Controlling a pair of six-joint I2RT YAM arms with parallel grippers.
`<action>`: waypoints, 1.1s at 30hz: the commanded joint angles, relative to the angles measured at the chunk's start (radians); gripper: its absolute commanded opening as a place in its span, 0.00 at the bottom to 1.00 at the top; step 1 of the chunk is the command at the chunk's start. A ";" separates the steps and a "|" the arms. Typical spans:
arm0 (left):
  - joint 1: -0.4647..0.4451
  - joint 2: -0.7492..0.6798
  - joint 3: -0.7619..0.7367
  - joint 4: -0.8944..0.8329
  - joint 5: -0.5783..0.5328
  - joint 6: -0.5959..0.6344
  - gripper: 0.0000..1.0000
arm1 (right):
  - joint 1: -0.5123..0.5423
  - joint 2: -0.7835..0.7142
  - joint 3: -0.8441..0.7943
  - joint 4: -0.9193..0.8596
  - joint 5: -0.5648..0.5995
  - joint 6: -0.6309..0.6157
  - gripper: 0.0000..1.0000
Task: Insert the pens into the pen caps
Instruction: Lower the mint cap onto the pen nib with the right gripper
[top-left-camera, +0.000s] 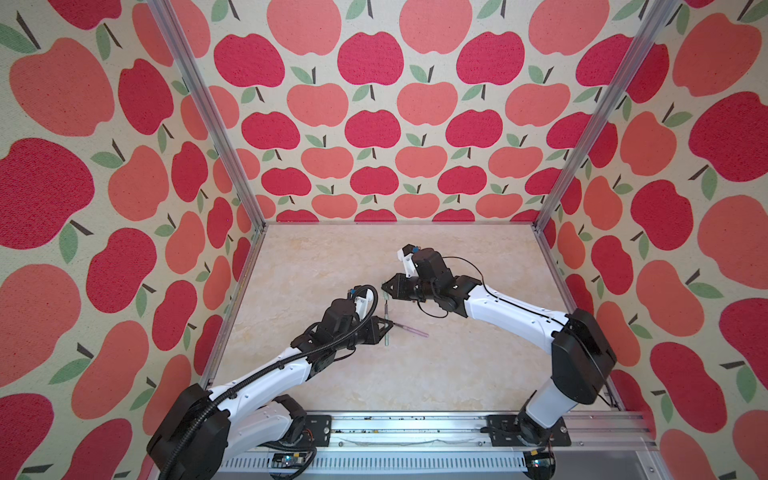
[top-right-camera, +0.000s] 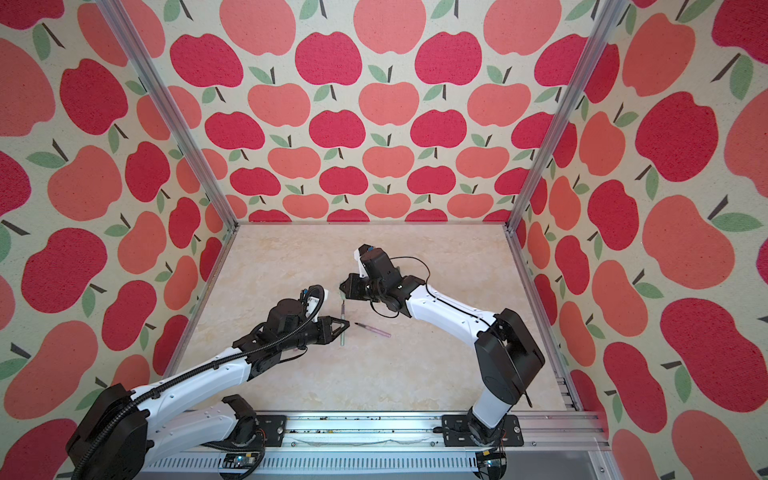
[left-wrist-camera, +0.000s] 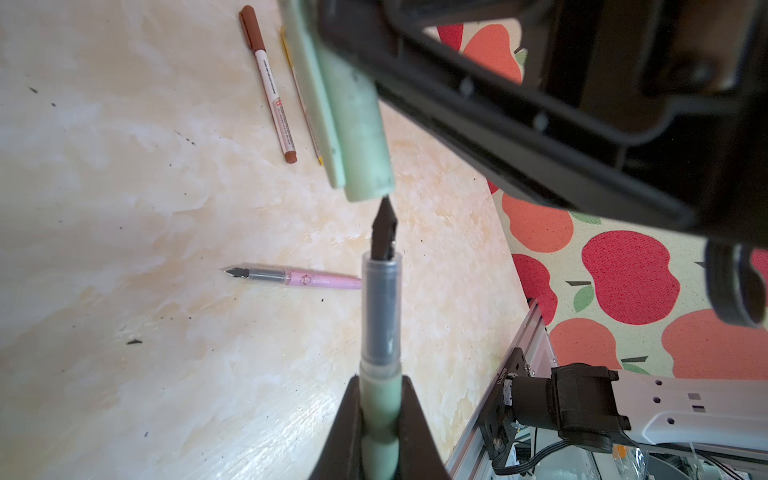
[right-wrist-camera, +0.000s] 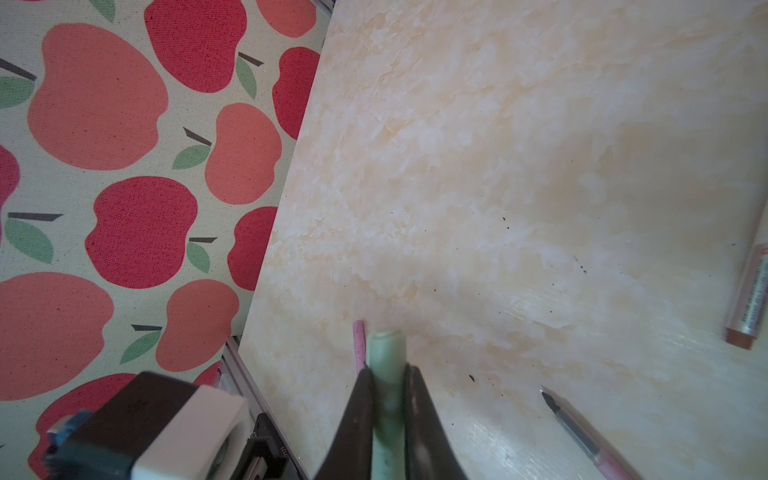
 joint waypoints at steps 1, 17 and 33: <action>-0.006 -0.019 0.014 0.018 -0.010 0.006 0.00 | 0.009 -0.024 -0.023 0.005 0.015 -0.017 0.05; -0.005 -0.011 0.004 0.016 -0.033 -0.002 0.00 | 0.022 -0.045 -0.024 0.007 0.015 -0.012 0.05; -0.002 -0.041 -0.010 0.009 -0.073 -0.011 0.00 | 0.040 -0.068 -0.056 0.022 0.019 -0.003 0.05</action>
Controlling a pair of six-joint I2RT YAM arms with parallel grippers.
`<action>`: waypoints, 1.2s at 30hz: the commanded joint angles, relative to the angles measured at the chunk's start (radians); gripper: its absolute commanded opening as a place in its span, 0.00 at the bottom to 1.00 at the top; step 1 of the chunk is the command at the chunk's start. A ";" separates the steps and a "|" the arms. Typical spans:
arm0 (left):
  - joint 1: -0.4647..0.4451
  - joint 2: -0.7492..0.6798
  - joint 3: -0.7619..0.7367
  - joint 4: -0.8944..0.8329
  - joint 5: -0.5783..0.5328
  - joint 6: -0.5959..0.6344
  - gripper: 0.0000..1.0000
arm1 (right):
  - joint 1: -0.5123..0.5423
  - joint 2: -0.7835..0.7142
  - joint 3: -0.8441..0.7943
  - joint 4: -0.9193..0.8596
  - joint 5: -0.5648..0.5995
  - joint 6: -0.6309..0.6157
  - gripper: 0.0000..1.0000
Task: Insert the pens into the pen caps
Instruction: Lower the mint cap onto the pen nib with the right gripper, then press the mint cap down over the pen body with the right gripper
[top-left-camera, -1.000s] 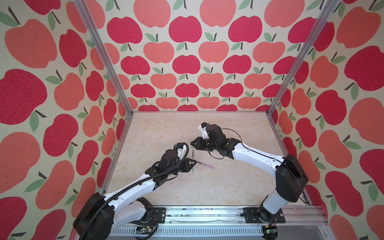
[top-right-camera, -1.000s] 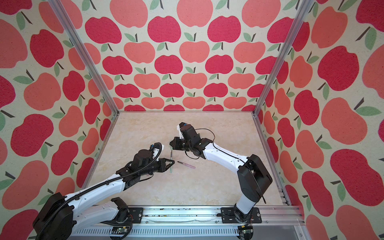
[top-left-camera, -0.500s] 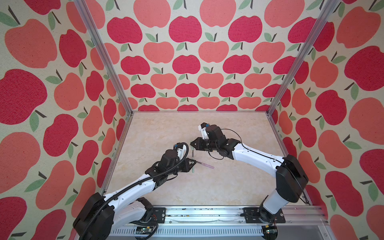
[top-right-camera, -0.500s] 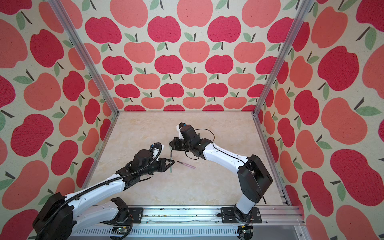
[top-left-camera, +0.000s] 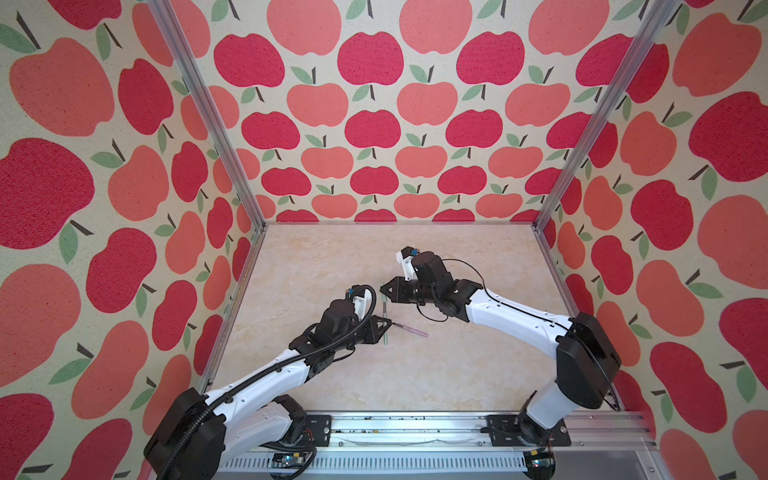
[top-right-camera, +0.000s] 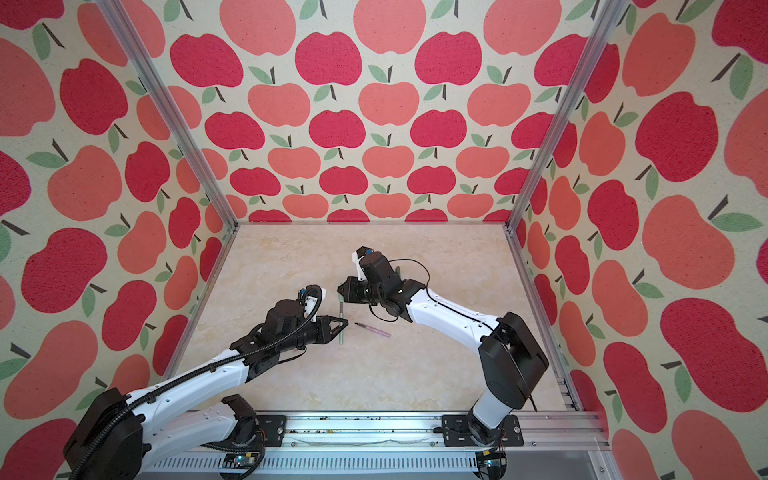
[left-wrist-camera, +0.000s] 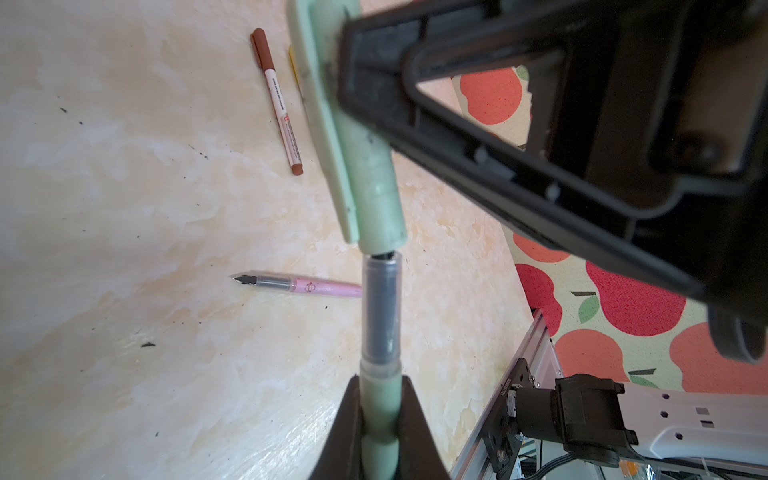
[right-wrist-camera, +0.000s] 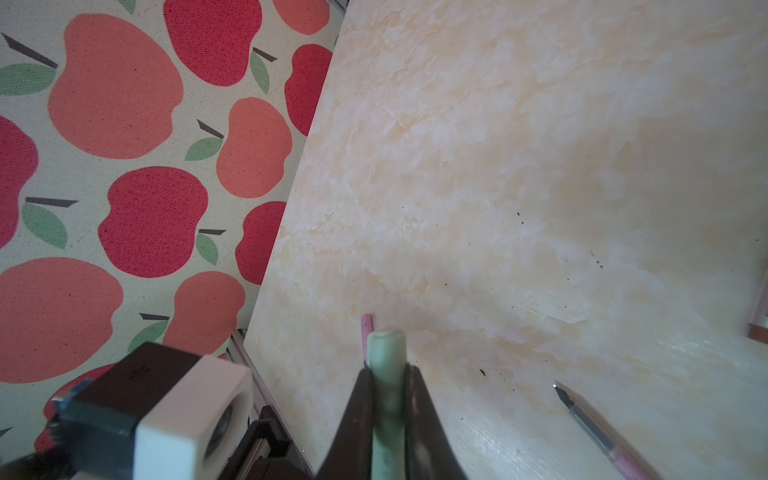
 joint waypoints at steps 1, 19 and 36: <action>0.001 -0.022 -0.009 0.015 -0.032 -0.009 0.00 | 0.011 -0.038 -0.027 -0.001 0.006 -0.004 0.05; 0.005 -0.037 -0.010 0.024 -0.051 -0.007 0.00 | 0.039 -0.093 -0.087 0.050 0.014 0.008 0.05; 0.019 -0.072 -0.009 0.013 -0.025 0.022 0.00 | 0.048 -0.092 -0.100 0.049 0.007 0.025 0.05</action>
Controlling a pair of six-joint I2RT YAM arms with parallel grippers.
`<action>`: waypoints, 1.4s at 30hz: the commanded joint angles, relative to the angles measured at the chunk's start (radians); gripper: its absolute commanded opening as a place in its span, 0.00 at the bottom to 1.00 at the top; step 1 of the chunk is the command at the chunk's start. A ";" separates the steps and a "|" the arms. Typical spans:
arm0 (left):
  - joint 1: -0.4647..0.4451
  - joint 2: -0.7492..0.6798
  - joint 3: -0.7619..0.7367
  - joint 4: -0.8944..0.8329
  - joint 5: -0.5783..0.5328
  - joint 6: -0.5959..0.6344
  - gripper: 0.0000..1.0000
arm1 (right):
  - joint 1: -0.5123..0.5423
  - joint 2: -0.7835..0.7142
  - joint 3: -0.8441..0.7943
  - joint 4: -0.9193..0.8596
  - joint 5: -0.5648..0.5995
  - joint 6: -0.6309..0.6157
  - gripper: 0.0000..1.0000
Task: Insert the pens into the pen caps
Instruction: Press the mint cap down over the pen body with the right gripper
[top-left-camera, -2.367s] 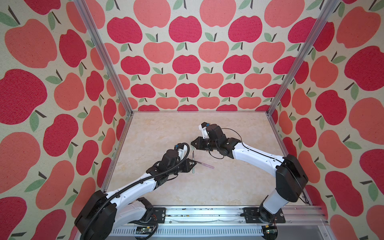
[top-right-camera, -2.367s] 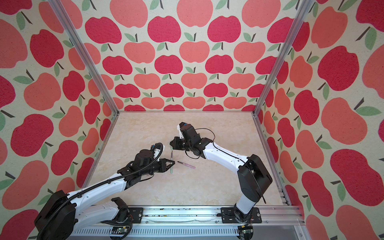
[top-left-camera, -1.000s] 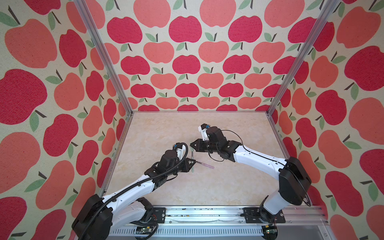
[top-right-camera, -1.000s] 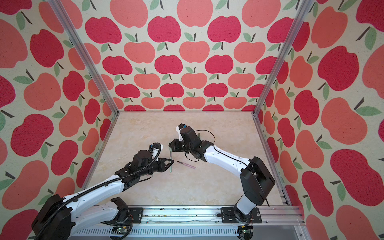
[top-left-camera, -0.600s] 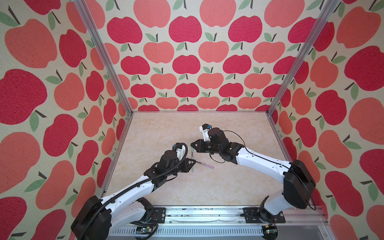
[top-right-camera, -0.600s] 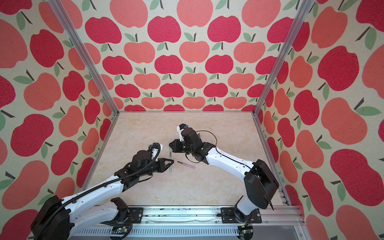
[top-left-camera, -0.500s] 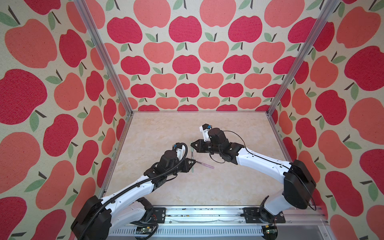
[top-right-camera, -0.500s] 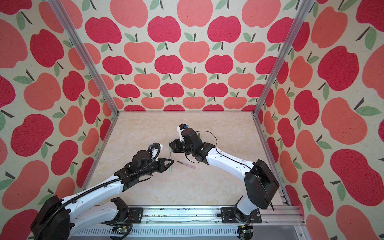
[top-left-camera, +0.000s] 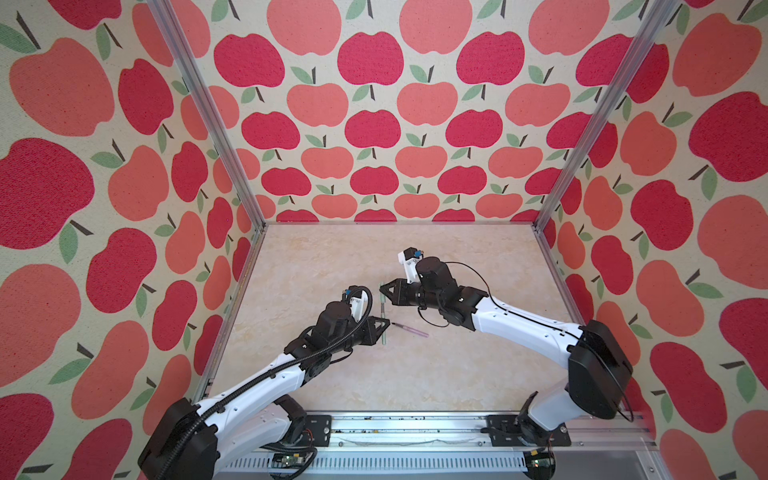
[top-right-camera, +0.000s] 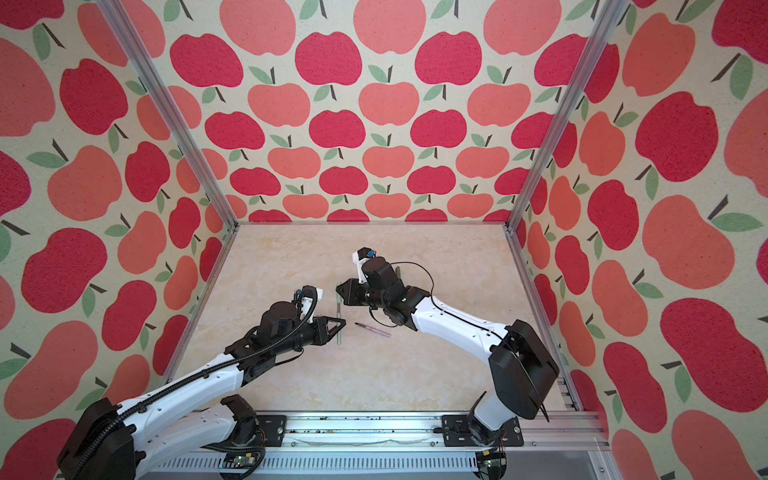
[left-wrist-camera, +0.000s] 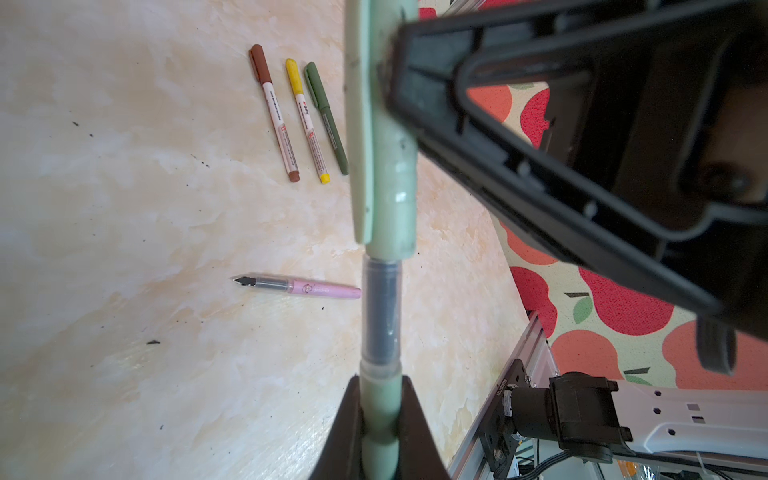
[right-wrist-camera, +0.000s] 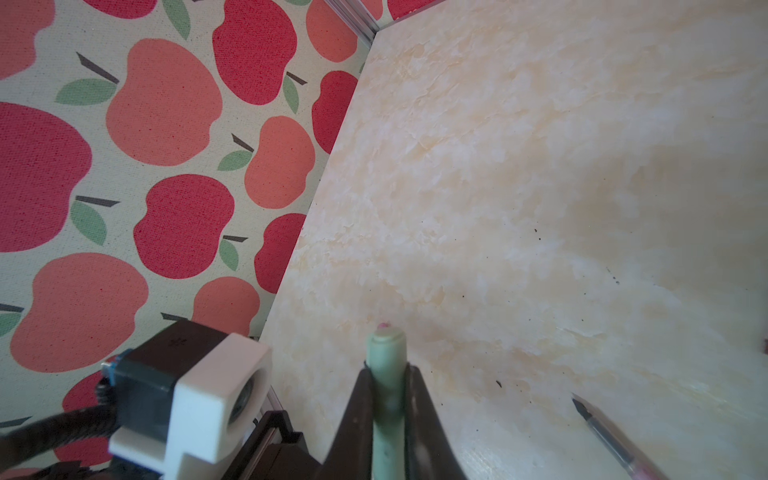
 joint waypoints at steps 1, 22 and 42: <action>0.017 -0.013 0.007 0.032 -0.016 0.019 0.00 | 0.019 -0.024 -0.026 -0.042 -0.033 0.017 0.05; 0.017 0.022 0.011 0.059 0.016 0.023 0.00 | 0.021 -0.014 -0.017 -0.027 -0.045 0.031 0.05; 0.030 0.020 0.007 0.059 0.004 0.029 0.00 | 0.021 -0.060 -0.069 -0.022 -0.056 0.031 0.04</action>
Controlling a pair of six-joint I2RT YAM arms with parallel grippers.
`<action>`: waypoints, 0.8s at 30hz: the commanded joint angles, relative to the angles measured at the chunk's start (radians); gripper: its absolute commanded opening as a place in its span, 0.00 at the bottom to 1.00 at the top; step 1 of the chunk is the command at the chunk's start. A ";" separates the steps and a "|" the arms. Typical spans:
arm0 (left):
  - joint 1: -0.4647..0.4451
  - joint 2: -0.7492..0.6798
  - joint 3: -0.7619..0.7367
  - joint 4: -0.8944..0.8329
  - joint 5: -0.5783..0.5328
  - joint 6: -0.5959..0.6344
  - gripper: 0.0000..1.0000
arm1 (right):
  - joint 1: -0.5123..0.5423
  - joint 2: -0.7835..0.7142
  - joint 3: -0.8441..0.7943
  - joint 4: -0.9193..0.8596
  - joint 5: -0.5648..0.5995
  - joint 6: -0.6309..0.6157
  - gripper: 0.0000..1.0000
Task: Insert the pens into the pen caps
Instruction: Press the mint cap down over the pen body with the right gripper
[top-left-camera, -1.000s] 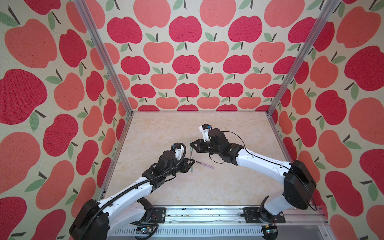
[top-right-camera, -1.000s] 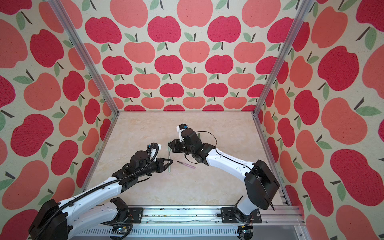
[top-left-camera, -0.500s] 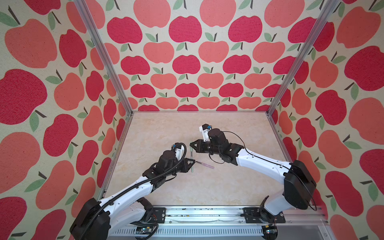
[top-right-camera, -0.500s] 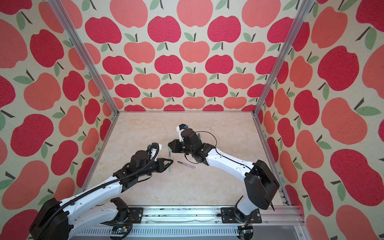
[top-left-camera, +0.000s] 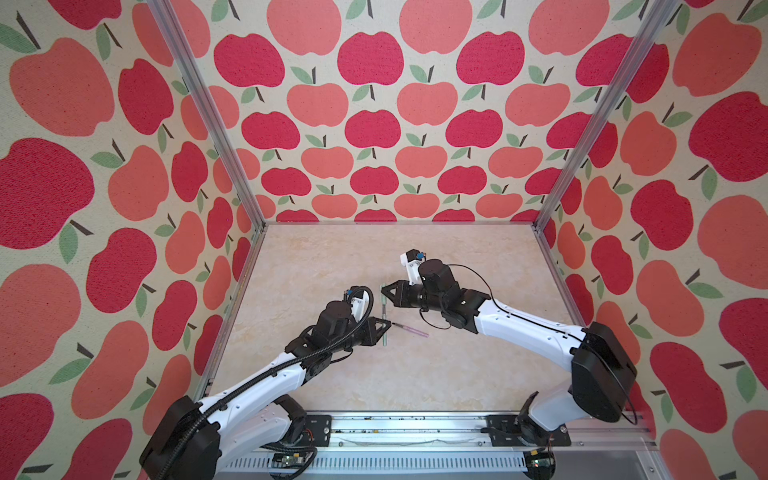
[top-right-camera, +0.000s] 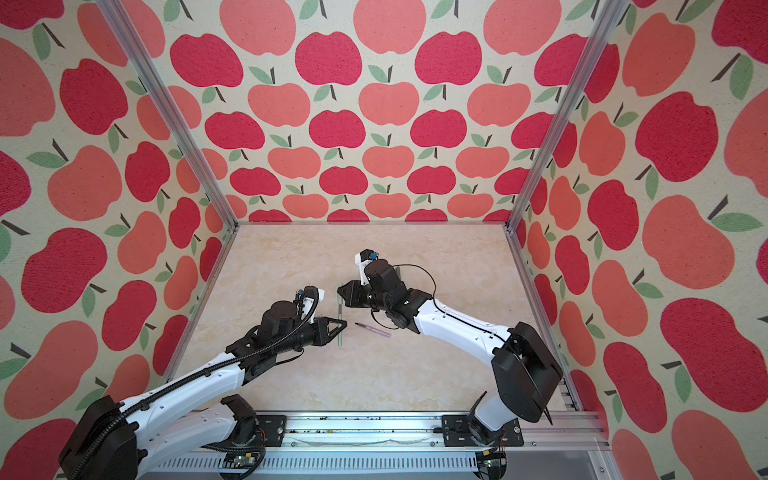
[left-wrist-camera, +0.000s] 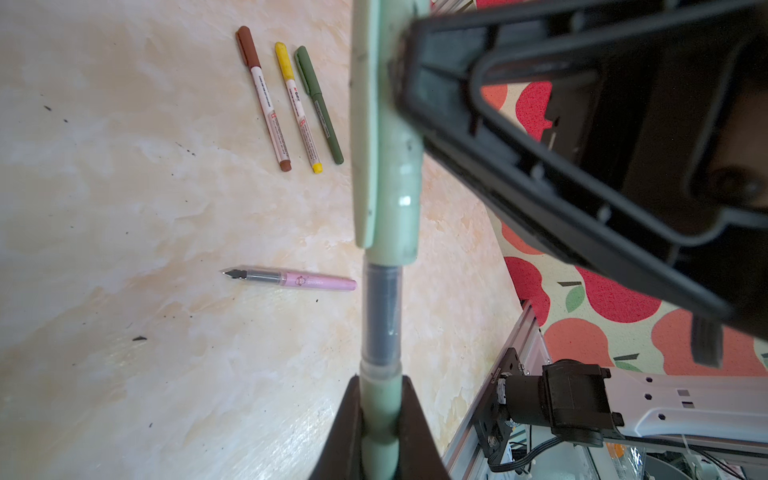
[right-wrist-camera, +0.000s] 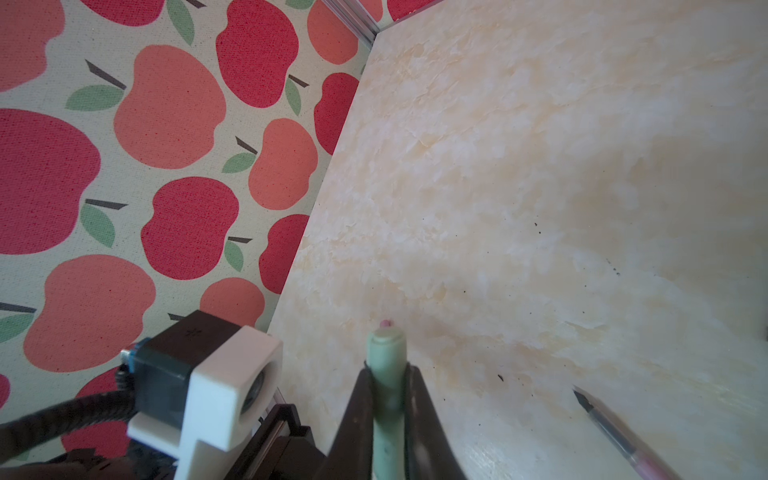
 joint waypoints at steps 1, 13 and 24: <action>0.025 0.005 0.007 0.053 -0.040 0.024 0.00 | 0.021 -0.031 -0.025 -0.052 -0.055 0.011 0.04; 0.035 0.015 0.050 0.014 0.003 0.089 0.00 | 0.021 -0.037 -0.022 -0.072 -0.087 -0.003 0.04; 0.034 0.011 0.079 -0.003 0.028 0.150 0.00 | 0.021 -0.033 -0.014 -0.079 -0.101 -0.011 0.04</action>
